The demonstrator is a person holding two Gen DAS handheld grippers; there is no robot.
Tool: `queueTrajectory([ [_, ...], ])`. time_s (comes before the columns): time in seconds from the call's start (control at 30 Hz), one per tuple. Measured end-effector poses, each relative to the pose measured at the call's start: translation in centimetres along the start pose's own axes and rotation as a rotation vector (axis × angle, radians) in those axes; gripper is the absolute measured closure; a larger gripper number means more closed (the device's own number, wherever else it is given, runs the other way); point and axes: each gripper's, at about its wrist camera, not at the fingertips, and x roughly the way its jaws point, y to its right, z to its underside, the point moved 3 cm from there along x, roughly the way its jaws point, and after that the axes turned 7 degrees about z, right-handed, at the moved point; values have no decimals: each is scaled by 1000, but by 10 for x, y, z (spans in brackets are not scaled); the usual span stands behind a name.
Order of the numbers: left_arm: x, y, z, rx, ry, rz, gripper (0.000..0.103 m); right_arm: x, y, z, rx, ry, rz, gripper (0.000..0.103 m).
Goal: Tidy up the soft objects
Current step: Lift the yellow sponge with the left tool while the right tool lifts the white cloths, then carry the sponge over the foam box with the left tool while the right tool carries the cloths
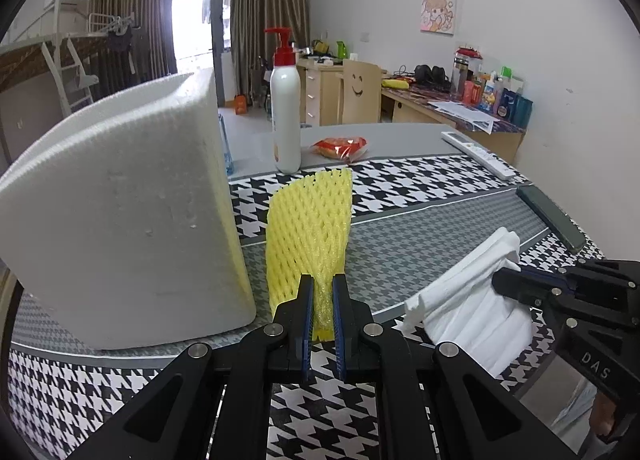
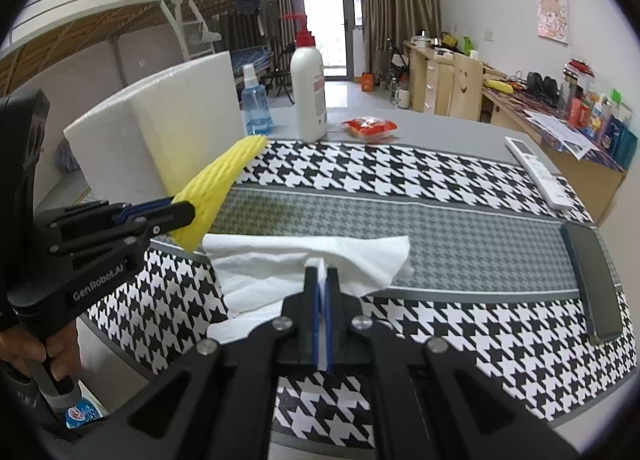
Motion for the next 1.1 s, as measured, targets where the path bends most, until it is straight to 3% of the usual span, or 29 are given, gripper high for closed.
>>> queueTrajectory([
  [1.1, -64, 10, -15, 98, 161, 2, 94, -57, 14, -21, 63, 149, 49, 99],
])
